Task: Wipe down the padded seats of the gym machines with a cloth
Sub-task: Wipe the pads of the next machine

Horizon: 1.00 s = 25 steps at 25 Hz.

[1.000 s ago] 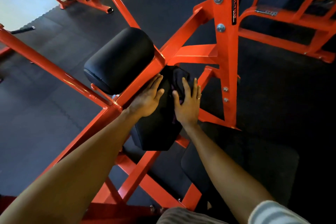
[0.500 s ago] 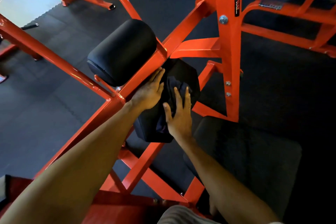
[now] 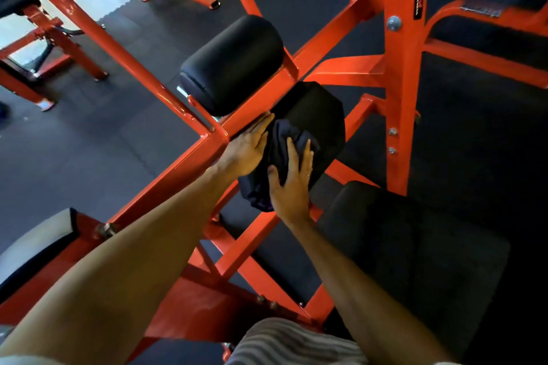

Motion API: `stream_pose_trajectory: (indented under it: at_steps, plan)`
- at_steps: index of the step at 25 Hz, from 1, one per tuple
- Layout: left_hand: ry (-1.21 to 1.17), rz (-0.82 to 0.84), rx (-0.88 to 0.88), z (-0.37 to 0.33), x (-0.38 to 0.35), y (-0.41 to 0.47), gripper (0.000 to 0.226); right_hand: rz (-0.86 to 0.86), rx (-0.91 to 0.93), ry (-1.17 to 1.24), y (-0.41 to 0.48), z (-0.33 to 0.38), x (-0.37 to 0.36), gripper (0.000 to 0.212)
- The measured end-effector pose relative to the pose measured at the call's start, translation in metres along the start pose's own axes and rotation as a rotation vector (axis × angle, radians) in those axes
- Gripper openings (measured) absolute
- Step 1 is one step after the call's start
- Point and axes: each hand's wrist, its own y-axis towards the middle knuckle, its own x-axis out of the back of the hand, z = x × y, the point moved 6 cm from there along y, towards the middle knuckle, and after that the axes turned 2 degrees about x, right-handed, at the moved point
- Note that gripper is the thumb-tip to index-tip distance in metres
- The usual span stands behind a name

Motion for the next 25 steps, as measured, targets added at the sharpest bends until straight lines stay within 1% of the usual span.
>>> stream_pose_trajectory:
  at_steps: [2,3,4,6,7,8,9,10,12,13,15,16,17,18,20,21,22,23,25]
  plan:
    - [-0.002,-0.022,-0.001,0.0,0.001,-0.009,0.049,0.071,0.095,-0.098,0.0,-0.023,0.01,0.067]
    - [0.0,-0.028,-0.003,-0.001,0.001,-0.012,0.049,0.069,0.082,-0.117,0.007,-0.036,0.017,0.066]
    - [-0.006,-0.031,0.008,-0.002,0.0,-0.014,0.049,0.026,0.017,-0.097,0.017,-0.047,0.025,0.065]
    - [-0.016,-0.046,0.051,-0.002,0.0,-0.016,0.048,-0.109,-0.221,0.05,0.036,-0.058,0.037,0.068]
    - [-0.016,-0.064,0.063,-0.004,0.0,-0.017,0.048,-0.148,-0.342,0.115,0.041,-0.055,0.037,0.069]
    - [-0.012,-0.086,0.066,-0.006,0.0,-0.019,0.048,-0.144,-0.426,0.157,0.041,-0.044,0.031,0.069]
    - [-0.009,-0.099,0.062,-0.006,0.001,-0.02,0.048,-0.107,-0.453,0.172,0.035,-0.027,0.021,0.068]
    - [-0.004,-0.101,0.059,-0.006,0.001,-0.021,0.048,-0.052,-0.425,0.168,0.024,-0.01,0.01,0.074]
    - [0.015,-0.103,0.048,-0.005,0.002,-0.02,0.049,0.055,-0.225,0.109,-0.008,0.018,-0.009,0.091]
    - [0.026,-0.101,0.049,-0.005,0.002,-0.02,0.051,0.104,-0.122,0.058,-0.022,0.02,-0.013,0.095]
    - [0.024,-0.097,0.059,-0.006,0.001,-0.019,0.052,0.145,0.016,-0.053,-0.033,0.004,-0.01,0.093]
    - [0.015,-0.097,0.072,-0.006,0.0,-0.021,0.05,0.131,0.029,-0.082,-0.031,-0.009,-0.004,0.089]
    - [0.01,-0.096,0.077,-0.006,-0.001,-0.022,0.049,0.102,-0.009,-0.075,-0.026,-0.022,0.001,0.087]
    - [0.005,-0.096,0.08,-0.006,-0.001,-0.022,0.048,0.054,-0.096,-0.035,-0.02,-0.034,0.006,0.086]
    - [-0.009,-0.1,0.081,-0.007,0.001,-0.022,0.048,-0.056,-0.379,0.115,-0.012,-0.051,0.014,0.09]
    - [-0.014,-0.102,0.09,-0.008,0.001,-0.022,0.048,-0.084,-0.481,0.147,-0.01,-0.05,0.014,0.093]
    - [-0.007,-0.101,0.091,-0.009,0.0,-0.023,0.048,-0.065,-0.524,0.14,-0.01,-0.043,0.012,0.097]
    - [0.004,-0.102,0.094,-0.01,0.001,-0.024,0.048,-0.003,-0.503,0.135,-0.013,-0.032,0.005,0.1]
    - [0.02,-0.096,0.104,-0.007,0.001,-0.023,0.048,0.11,-0.329,0.093,-0.026,-0.002,-0.015,0.107]
